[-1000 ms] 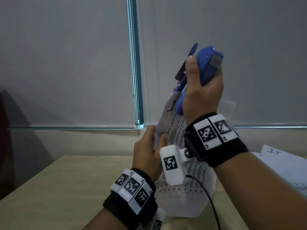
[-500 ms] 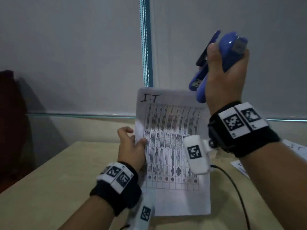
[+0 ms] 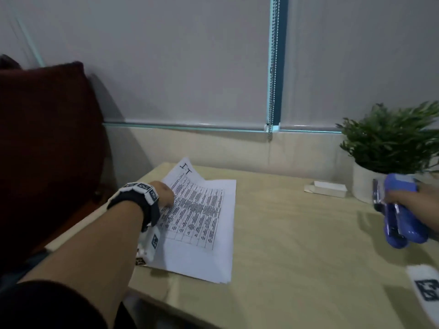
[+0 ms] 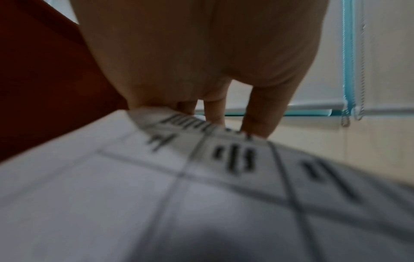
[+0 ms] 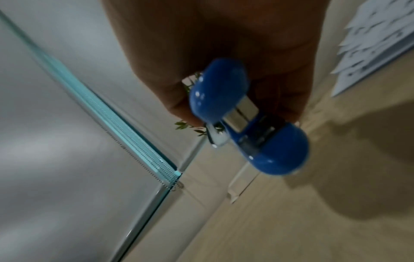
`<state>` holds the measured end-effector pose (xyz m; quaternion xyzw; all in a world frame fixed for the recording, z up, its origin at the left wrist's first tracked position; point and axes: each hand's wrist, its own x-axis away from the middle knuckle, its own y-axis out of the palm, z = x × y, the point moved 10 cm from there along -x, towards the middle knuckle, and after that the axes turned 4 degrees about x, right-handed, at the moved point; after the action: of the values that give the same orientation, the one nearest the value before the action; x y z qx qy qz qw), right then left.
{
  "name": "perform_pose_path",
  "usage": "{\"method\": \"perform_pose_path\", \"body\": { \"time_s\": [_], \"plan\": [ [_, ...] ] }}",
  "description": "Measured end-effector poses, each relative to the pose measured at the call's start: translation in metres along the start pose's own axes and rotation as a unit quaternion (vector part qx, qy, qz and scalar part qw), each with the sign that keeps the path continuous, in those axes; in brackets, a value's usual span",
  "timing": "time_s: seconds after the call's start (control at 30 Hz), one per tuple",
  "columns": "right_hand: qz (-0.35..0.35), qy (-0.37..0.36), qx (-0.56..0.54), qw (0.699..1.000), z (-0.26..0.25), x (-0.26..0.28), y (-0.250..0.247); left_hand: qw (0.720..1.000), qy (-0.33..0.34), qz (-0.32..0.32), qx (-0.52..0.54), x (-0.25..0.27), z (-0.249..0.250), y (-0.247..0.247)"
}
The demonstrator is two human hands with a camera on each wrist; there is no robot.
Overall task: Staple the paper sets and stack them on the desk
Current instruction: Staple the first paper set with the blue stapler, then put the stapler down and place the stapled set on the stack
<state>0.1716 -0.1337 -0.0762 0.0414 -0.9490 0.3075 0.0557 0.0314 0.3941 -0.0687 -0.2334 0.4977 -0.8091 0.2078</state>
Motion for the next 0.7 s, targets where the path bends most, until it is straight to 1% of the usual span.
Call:
{"method": "perform_pose_path", "body": {
  "time_s": [0.03,0.1,0.17,0.2,0.27,0.33,0.4,0.43,0.5,0.53,0.6,0.63,0.67,0.7],
  "plan": [
    [-0.016,0.034,0.019,0.999,0.007,0.001,0.006,1.0,-0.007,-0.015,-0.02,-0.003,-0.004,0.005],
    [-0.035,0.084,0.099,0.991,0.023,0.0,0.01,0.996,-0.015,-0.049,-0.066,-0.009,-0.015,0.018],
    [-0.04,0.117,0.146,0.981,0.034,-0.005,0.009,0.992,-0.007,-0.041,-0.119,-0.016,-0.024,0.026],
    [-0.038,0.133,0.174,0.975,0.036,-0.007,0.007,0.99,0.005,-0.023,-0.141,-0.019,-0.026,0.027],
    [-0.022,0.152,0.244,0.958,0.029,0.006,-0.002,0.983,0.033,-0.002,-0.18,-0.023,-0.024,0.029],
    [-0.003,0.156,0.272,0.95,0.027,0.008,-0.012,0.973,0.029,-0.012,-0.227,-0.025,-0.022,0.028],
    [0.003,0.153,0.295,0.943,0.021,0.01,-0.02,0.968,0.028,-0.019,-0.247,-0.023,-0.01,0.021],
    [0.003,0.153,0.31,0.938,0.021,0.012,-0.024,0.969,0.038,-0.018,-0.243,-0.021,0.0,0.019],
    [-0.015,0.143,0.342,0.929,0.023,0.013,-0.029,0.972,0.079,-0.009,-0.221,-0.008,0.03,0.014],
    [-0.03,0.134,0.343,0.929,0.023,0.017,-0.027,0.973,0.106,0.004,-0.204,-0.002,0.047,0.014],
    [-0.065,0.136,0.363,0.92,0.023,0.026,-0.021,0.973,0.164,0.005,-0.162,0.018,0.085,0.022],
    [-0.071,0.138,0.376,0.913,0.022,0.034,-0.022,0.971,0.193,0.0,-0.14,0.03,0.105,0.028],
    [-0.066,0.141,0.368,0.917,0.024,0.034,-0.025,0.968,0.221,-0.009,-0.118,0.042,0.125,0.035],
    [-0.047,0.134,0.368,0.919,0.023,0.034,-0.034,0.964,0.246,-0.024,-0.098,0.055,0.147,0.044]
  ]
}}
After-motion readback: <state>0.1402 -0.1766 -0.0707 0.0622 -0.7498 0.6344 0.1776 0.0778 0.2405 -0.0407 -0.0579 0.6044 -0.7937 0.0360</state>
